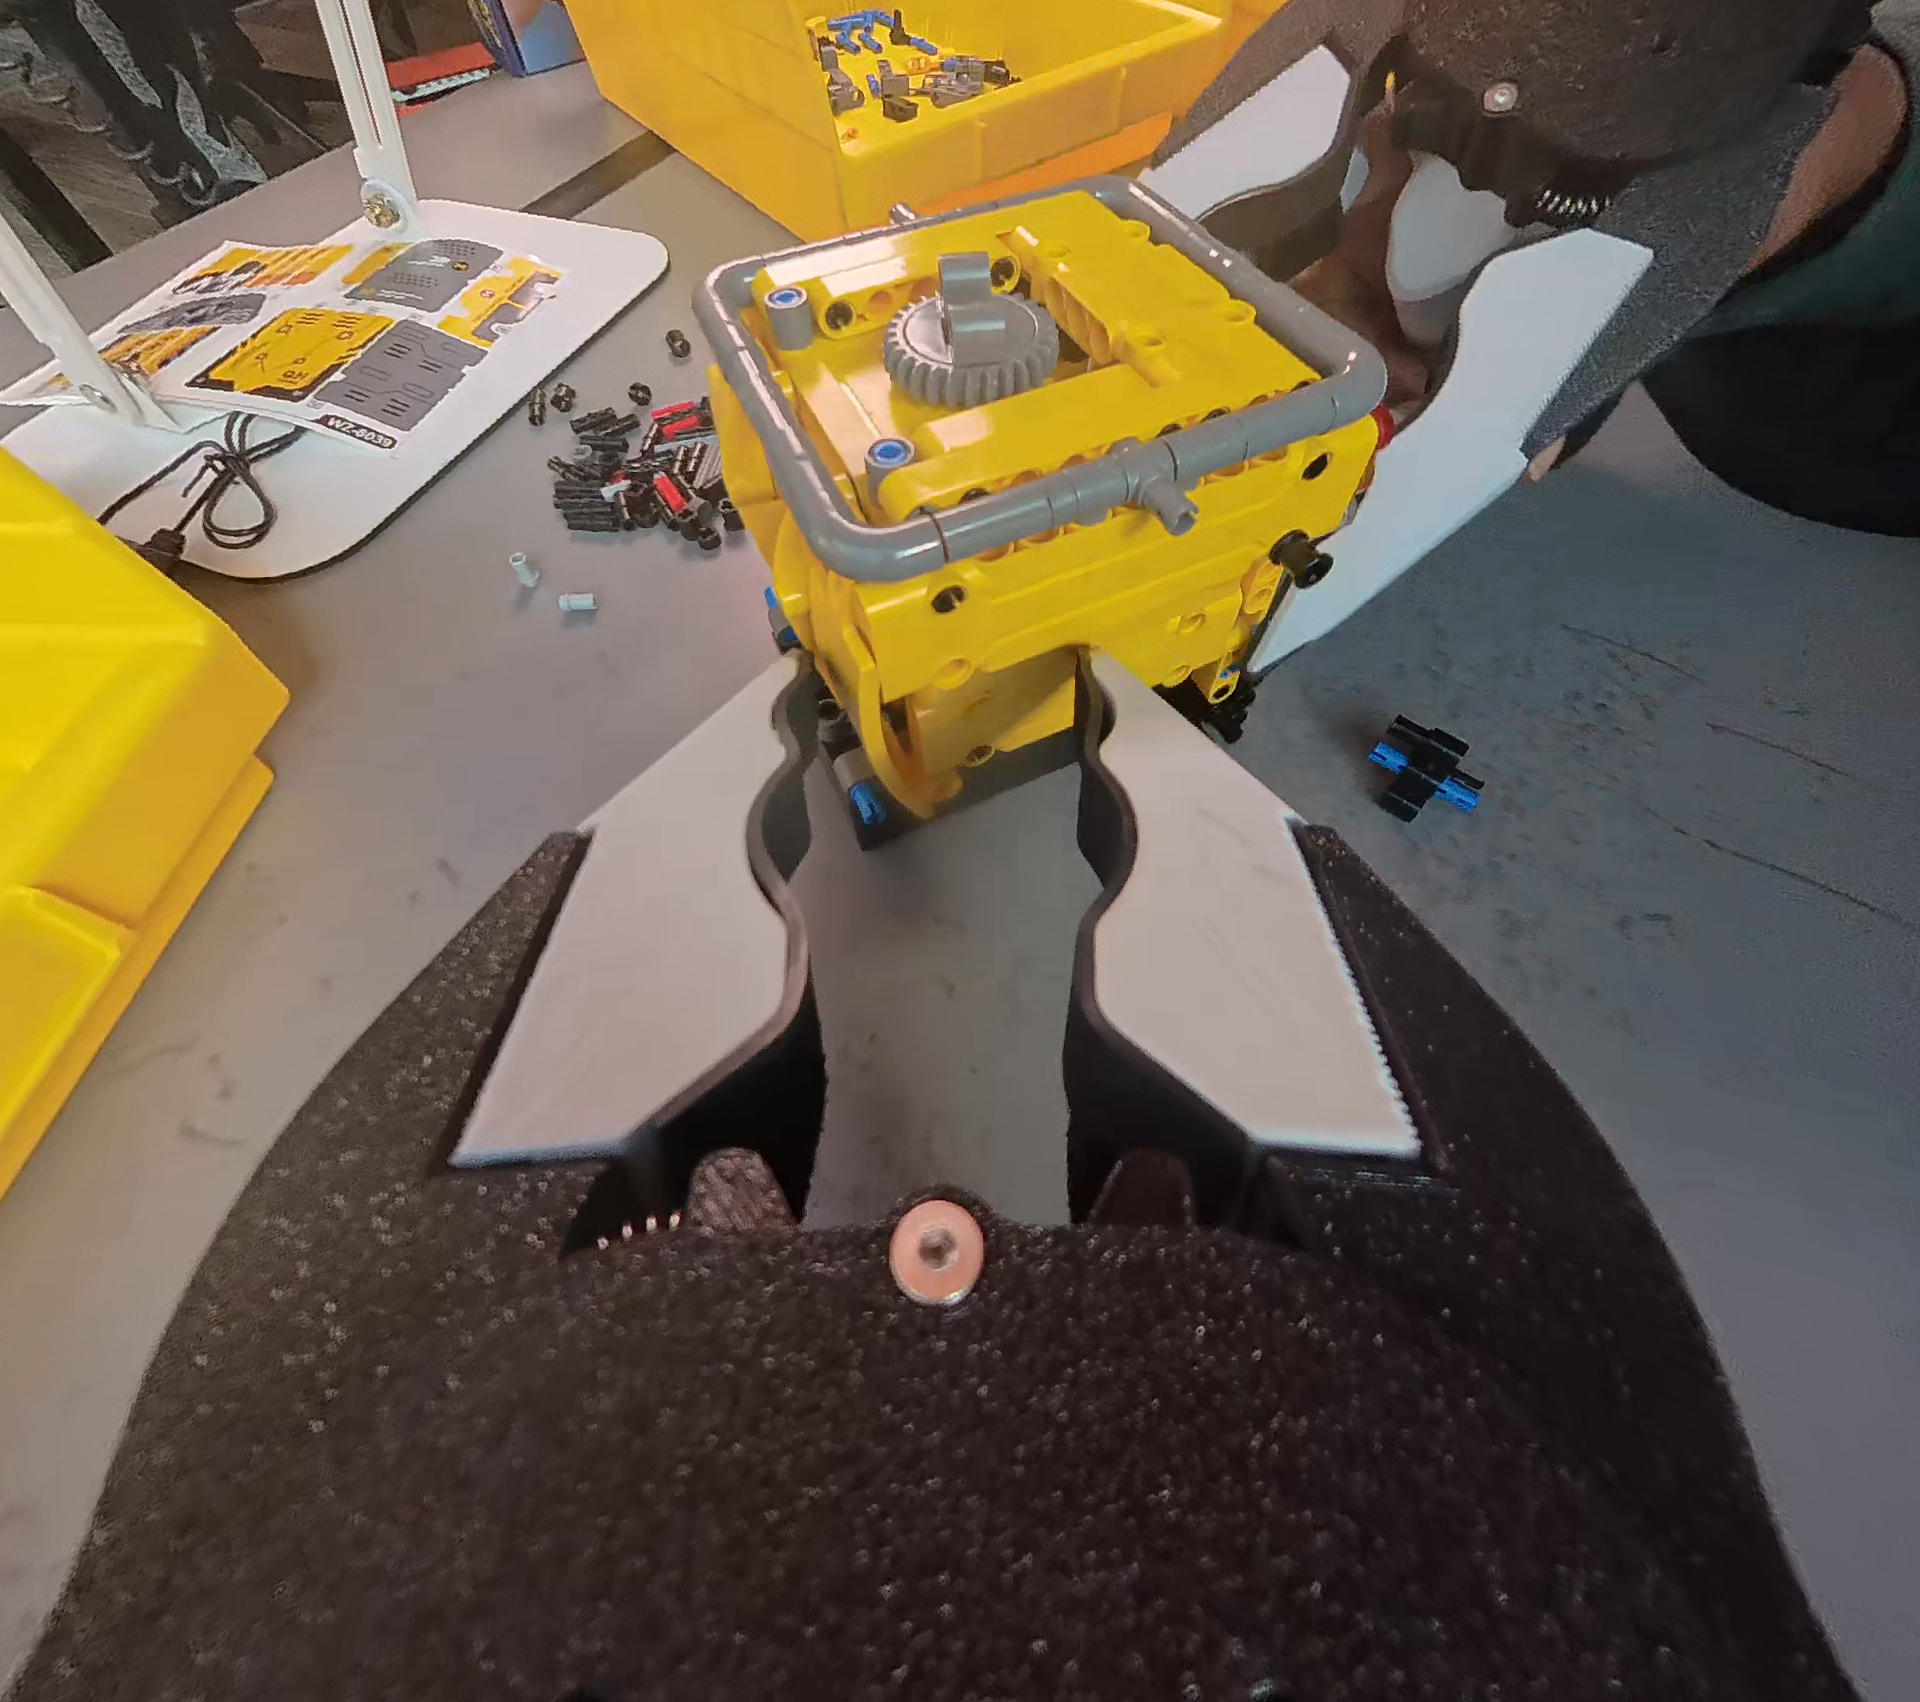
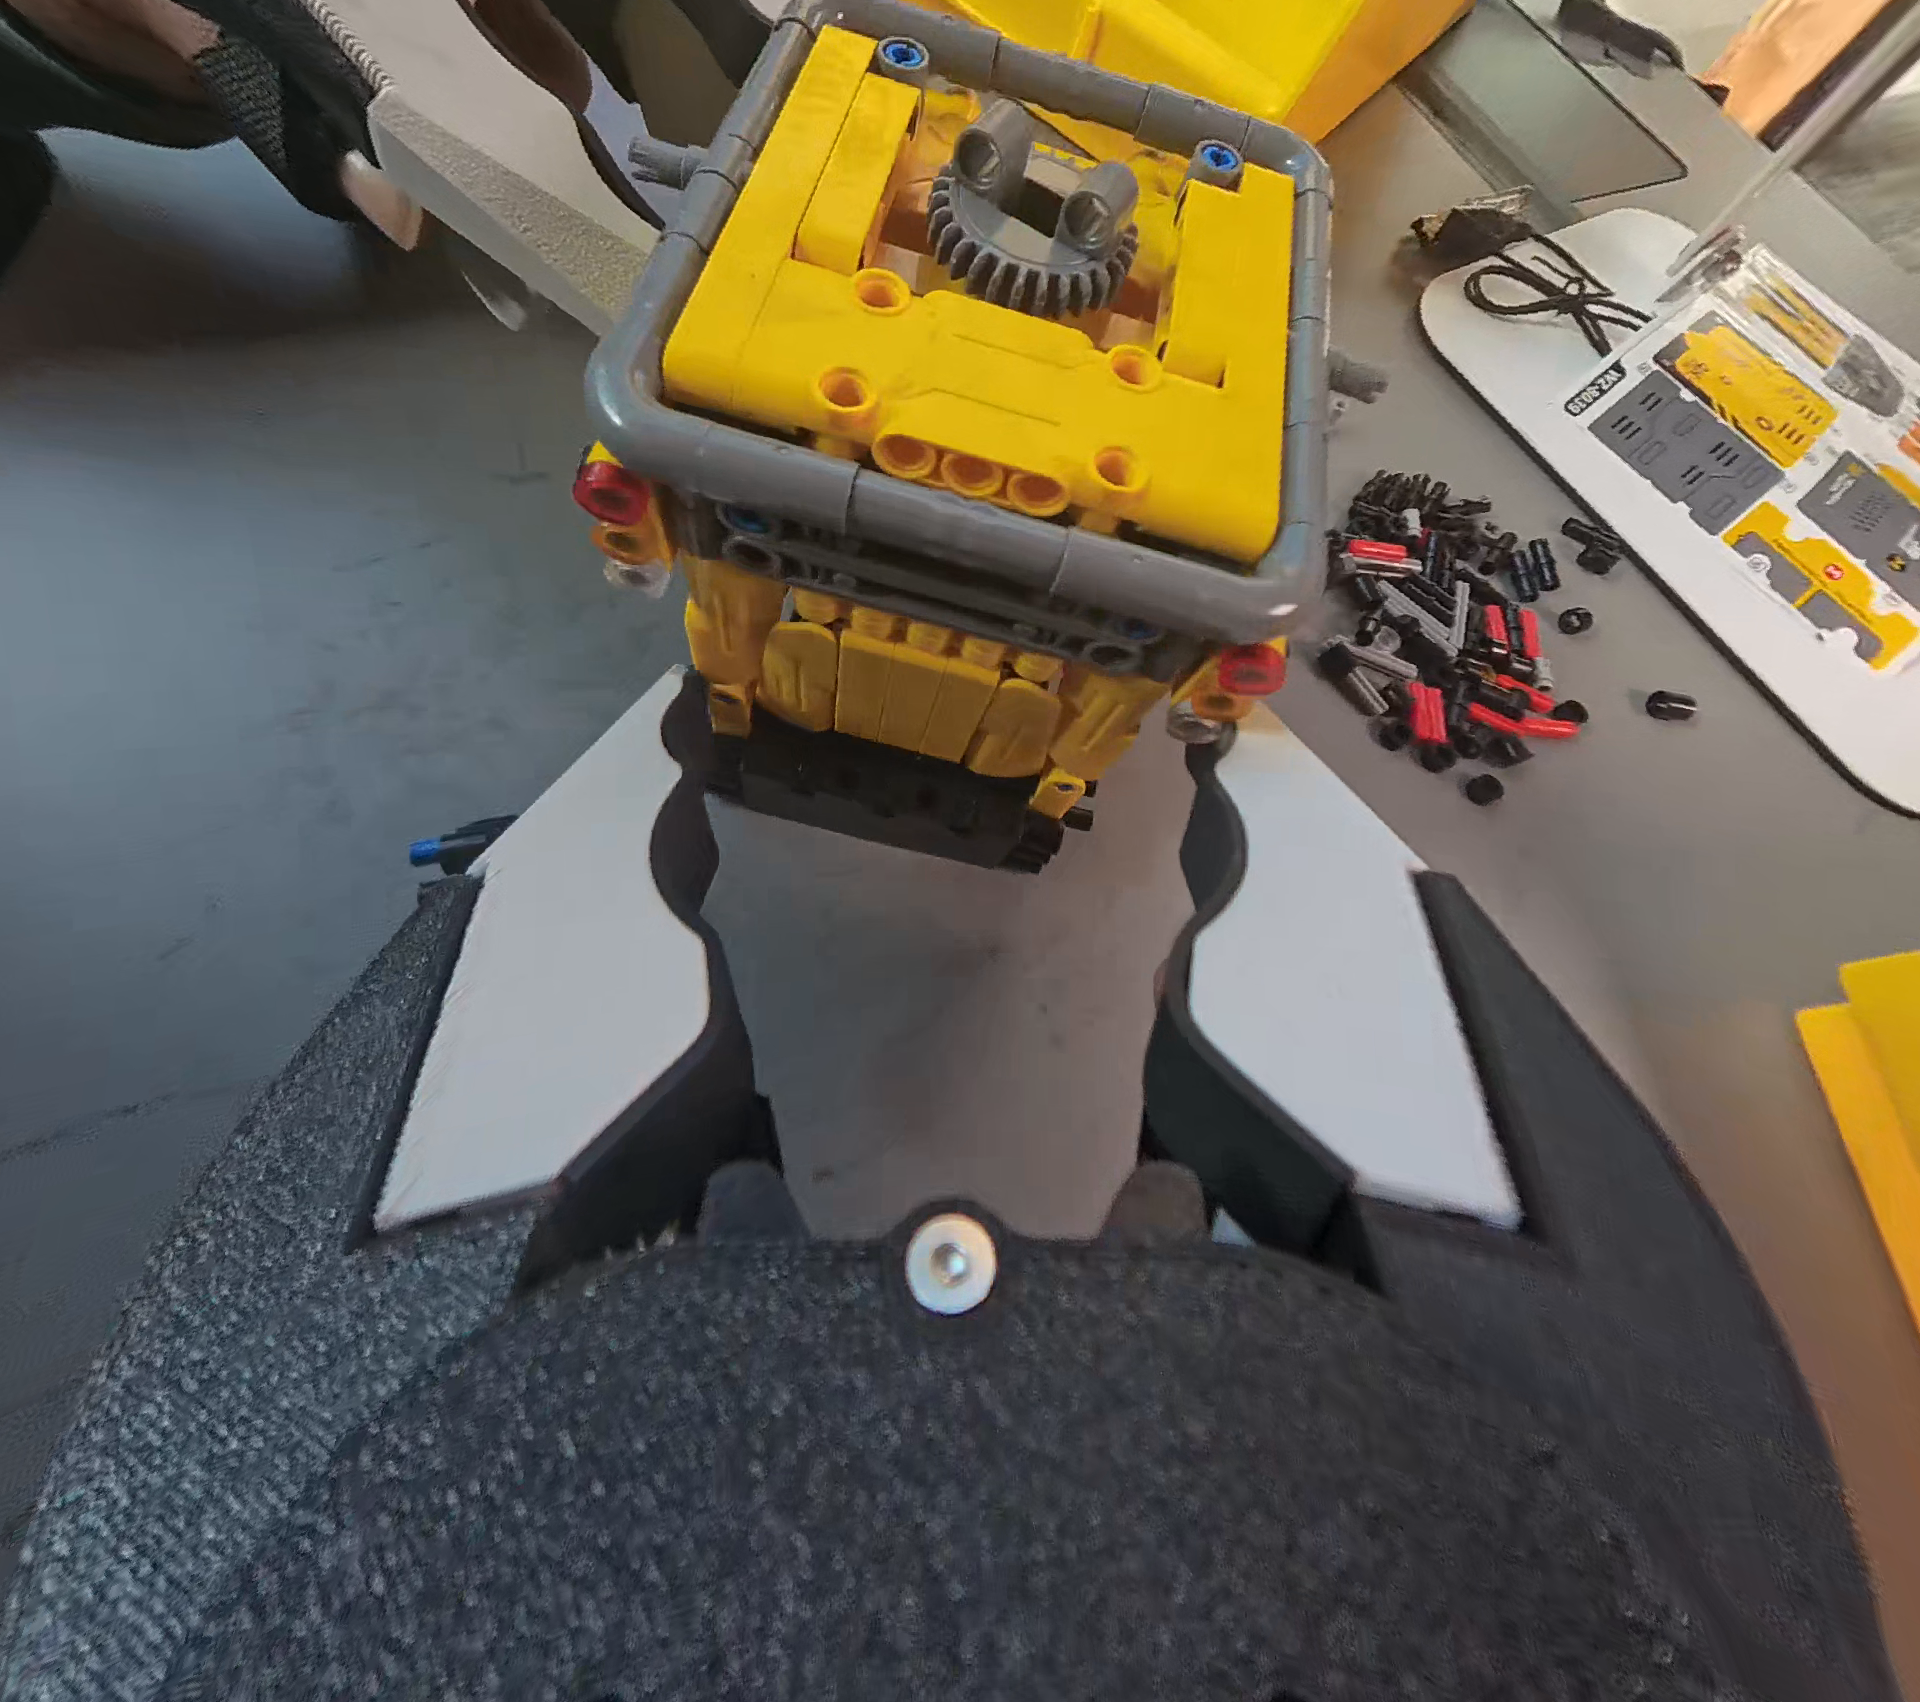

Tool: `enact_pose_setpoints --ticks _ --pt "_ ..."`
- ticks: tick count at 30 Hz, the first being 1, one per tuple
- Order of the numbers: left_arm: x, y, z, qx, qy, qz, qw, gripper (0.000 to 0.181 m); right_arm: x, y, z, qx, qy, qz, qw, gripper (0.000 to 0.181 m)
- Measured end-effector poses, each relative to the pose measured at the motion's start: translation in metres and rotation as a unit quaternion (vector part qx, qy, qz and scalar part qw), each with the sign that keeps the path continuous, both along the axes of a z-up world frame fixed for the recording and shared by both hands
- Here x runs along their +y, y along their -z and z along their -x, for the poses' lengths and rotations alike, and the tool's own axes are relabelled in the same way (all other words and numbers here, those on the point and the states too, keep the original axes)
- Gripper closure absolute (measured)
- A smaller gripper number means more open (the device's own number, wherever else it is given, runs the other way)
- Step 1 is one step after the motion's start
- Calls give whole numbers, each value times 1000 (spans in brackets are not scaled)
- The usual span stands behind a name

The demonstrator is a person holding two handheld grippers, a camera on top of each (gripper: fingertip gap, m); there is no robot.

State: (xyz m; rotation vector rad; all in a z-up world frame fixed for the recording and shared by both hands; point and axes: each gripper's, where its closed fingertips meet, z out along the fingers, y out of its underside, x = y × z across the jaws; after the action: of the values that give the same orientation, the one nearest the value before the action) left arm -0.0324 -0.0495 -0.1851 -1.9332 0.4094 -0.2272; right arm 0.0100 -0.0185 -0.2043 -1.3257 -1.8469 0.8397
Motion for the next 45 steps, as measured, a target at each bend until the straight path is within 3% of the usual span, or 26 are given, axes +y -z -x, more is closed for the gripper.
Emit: enact_pose_setpoints --ticks 6,9,14,19,21,24,30,34,38,45 --pt "-5 3 -2 25 19 8 999 144 30 -2 -10 9 -25 -21 999 99" --pt "-5 2 -1 25 19 5 999 144 28 -3 -13 17 -32 -17 999 102" --pt "-2 5 2 33 9 3 999 127 28 8 -9 10 -37 -46 998 93" --pt "6 7 3 47 -2 4 999 112 30 1 2 28 -34 -24 999 78" --pt "9 7 -1 46 1 3 999 116 30 -3 8 34 -34 -13 999 80" --pt "9 10 -7 59 11 7 998 123 25 -3 11 39 -47 -10 998 98" --pt "4 10 -10 89 16 1 996 129 21 -3 7 38 -61 -3 997 99" --pt "-3 9 -16 106 40 -4 994 125 14 -6 2 30 -75 44 996 99" --pt "-8 3 -20 105 56 -10 993 108 10 -8 -3 18 -87 80 993 99" --pt "-11 -20 -15 80 50 -52 994 105 5 -11 -12 -1 -96 143 985 99"
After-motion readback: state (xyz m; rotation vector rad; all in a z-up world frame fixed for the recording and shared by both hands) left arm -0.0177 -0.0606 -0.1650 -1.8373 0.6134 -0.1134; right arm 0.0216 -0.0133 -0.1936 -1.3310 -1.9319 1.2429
